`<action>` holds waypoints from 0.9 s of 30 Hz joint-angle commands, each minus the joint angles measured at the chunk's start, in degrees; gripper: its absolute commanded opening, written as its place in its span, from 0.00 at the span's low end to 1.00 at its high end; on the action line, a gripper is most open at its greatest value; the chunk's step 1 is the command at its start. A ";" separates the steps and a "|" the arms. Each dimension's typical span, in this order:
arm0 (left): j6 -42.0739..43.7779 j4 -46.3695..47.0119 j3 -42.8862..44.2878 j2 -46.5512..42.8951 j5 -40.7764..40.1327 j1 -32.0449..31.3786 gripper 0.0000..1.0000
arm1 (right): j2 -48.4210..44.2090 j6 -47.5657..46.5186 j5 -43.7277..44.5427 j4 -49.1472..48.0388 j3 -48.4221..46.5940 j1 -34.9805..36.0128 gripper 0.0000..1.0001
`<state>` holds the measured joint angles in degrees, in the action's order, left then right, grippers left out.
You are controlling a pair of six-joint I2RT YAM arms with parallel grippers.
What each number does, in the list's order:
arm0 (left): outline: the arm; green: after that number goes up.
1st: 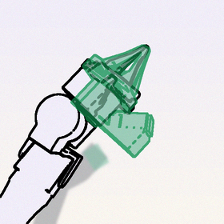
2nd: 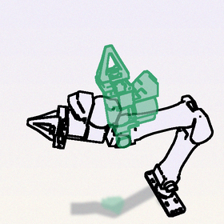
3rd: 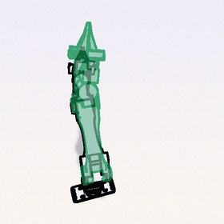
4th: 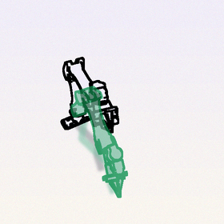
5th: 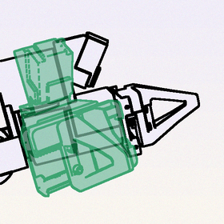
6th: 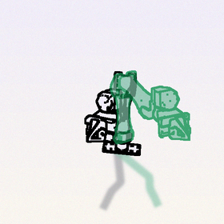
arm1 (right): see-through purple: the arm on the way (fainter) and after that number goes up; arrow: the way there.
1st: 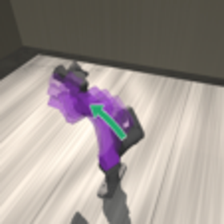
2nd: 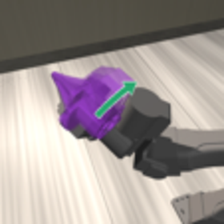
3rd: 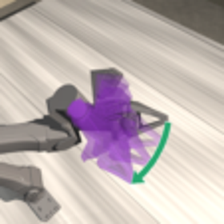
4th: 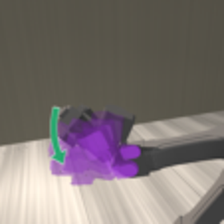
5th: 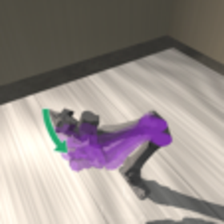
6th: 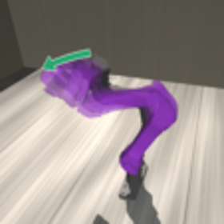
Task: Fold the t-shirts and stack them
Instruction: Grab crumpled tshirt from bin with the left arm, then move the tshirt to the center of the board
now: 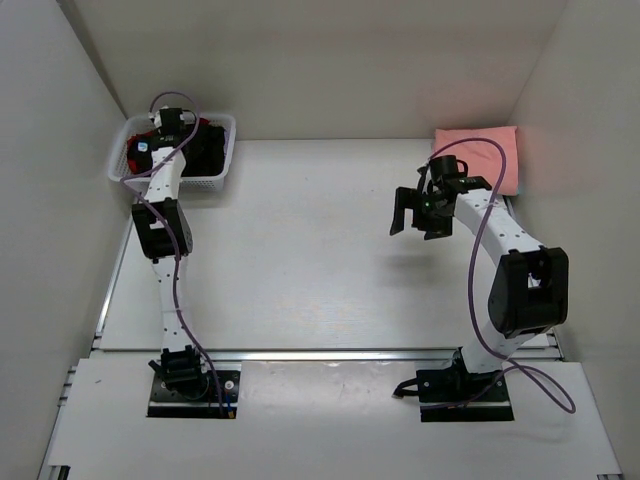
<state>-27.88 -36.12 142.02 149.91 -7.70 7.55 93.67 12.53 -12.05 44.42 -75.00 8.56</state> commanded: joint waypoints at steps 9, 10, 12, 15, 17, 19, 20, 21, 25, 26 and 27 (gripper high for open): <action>-3.41 5.88 -3.64 -20.07 3.04 -0.69 0.00 | -2.26 0.56 1.07 1.80 -2.69 1.81 0.99; -4.02 7.28 -7.94 -25.40 3.05 -2.18 0.00 | -2.09 0.39 1.50 2.15 -2.69 1.64 0.99; -4.46 10.45 -14.62 -33.33 3.31 -3.77 0.00 | -2.70 0.38 1.42 2.85 -2.61 1.46 1.00; -5.61 11.60 -20.71 -43.45 5.76 -6.76 0.00 | -4.45 0.91 2.29 3.03 -2.17 0.32 0.99; -7.89 12.12 -23.53 -49.43 10.86 -9.57 0.00 | -5.86 1.35 3.08 2.42 -1.73 -0.21 0.99; -9.56 13.35 -27.23 -53.91 12.88 -11.85 0.00 | -7.71 1.09 4.05 2.16 -0.85 -0.38 0.99; -8.78 13.53 -27.40 -56.19 12.72 -14.03 0.00 | -7.97 1.09 4.75 2.24 -0.76 -0.64 0.99; -7.55 12.49 -26.62 -57.52 11.24 -16.23 0.00 | -8.67 0.83 4.93 2.85 -0.50 -0.73 0.99; -7.10 8.18 -26.08 -58.94 12.26 -18.19 0.00 | -12.01 0.47 4.85 1.72 2.22 -0.73 1.00; -9.45 8.17 -28.44 -59.64 14.71 -18.19 0.00 | -12.89 0.99 4.15 1.37 2.84 -0.91 0.99; -10.17 8.87 -30.20 -60.43 15.34 -18.27 0.00 | -13.24 0.91 3.62 1.11 3.19 -0.82 0.99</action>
<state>-35.42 -23.81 116.42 87.79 4.36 -11.57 83.40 13.13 -8.05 46.81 -73.43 8.10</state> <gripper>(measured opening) 0.079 0.993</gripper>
